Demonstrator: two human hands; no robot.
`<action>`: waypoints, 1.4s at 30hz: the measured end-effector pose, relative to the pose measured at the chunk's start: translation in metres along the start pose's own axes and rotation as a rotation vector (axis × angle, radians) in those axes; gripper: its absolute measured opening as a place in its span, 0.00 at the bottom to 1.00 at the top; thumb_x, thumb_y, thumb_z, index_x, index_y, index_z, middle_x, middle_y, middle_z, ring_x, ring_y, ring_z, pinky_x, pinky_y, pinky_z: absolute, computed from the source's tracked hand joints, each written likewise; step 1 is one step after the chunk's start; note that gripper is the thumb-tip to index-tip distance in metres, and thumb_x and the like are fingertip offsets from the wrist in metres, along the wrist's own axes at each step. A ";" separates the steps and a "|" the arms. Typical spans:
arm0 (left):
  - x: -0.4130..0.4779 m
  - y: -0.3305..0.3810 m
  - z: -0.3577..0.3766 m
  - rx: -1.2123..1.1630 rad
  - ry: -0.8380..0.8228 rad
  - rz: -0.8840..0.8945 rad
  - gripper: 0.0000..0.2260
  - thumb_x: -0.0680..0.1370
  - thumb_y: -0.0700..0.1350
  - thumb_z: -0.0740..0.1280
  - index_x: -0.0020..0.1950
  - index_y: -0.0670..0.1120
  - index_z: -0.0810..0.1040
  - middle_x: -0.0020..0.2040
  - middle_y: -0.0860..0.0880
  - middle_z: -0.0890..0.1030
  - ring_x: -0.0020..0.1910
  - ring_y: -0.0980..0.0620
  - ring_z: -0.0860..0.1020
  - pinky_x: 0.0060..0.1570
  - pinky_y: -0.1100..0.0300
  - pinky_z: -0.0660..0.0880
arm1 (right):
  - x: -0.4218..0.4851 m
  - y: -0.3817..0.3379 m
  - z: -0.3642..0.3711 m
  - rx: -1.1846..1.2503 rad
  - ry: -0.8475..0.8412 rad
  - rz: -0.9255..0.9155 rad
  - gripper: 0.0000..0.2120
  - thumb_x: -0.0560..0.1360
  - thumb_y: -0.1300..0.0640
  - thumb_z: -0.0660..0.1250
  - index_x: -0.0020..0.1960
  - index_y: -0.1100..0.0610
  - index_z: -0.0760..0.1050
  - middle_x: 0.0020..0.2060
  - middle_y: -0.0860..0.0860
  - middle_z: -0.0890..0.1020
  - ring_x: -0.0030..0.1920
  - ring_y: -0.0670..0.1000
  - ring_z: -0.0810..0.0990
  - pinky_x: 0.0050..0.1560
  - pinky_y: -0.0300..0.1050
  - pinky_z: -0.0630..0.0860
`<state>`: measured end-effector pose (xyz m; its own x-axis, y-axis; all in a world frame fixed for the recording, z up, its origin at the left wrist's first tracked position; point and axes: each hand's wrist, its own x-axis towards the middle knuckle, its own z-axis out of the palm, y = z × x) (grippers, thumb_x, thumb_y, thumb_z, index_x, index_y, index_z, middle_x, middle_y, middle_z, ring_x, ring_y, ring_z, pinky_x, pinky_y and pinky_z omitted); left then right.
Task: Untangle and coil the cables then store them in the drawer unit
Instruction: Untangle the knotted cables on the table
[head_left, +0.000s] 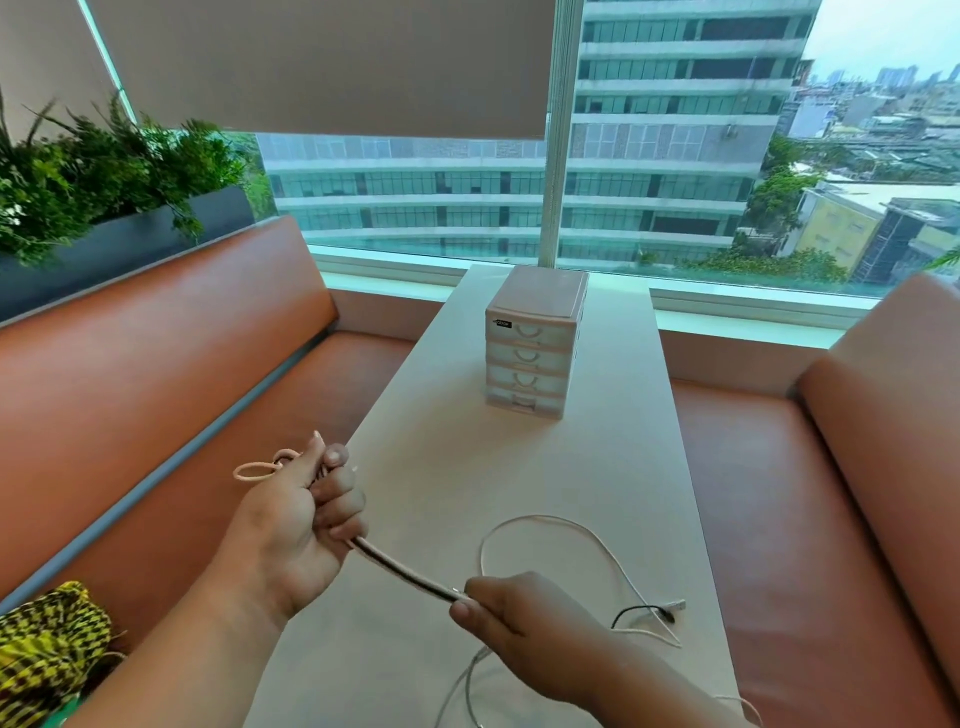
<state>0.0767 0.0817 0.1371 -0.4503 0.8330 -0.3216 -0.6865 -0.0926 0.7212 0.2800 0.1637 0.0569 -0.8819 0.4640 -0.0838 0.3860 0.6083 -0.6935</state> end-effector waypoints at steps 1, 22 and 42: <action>-0.001 -0.003 0.000 0.052 0.007 0.011 0.16 0.82 0.54 0.54 0.37 0.48 0.67 0.22 0.55 0.58 0.17 0.59 0.56 0.18 0.65 0.54 | 0.000 0.004 0.001 -0.020 -0.008 0.011 0.23 0.77 0.35 0.53 0.36 0.53 0.61 0.29 0.49 0.67 0.33 0.50 0.67 0.38 0.49 0.69; -0.038 -0.039 0.011 1.004 -0.260 -0.104 0.15 0.82 0.45 0.56 0.37 0.43 0.68 0.24 0.52 0.64 0.25 0.55 0.60 0.27 0.62 0.56 | 0.039 -0.078 -0.031 0.849 0.056 0.027 0.08 0.78 0.57 0.65 0.45 0.59 0.80 0.41 0.55 0.81 0.41 0.49 0.79 0.43 0.40 0.74; -0.039 -0.037 0.002 0.720 -0.433 -0.147 0.26 0.68 0.51 0.70 0.59 0.34 0.73 0.43 0.44 0.82 0.43 0.49 0.80 0.44 0.60 0.75 | 0.036 -0.081 -0.030 0.660 0.230 -0.084 0.12 0.77 0.45 0.59 0.37 0.48 0.73 0.29 0.47 0.72 0.28 0.45 0.70 0.29 0.43 0.68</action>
<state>0.1210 0.0534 0.1237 -0.0263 0.9581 -0.2852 -0.1243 0.2800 0.9519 0.2251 0.1502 0.1314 -0.7939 0.6012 0.0914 0.0102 0.1635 -0.9865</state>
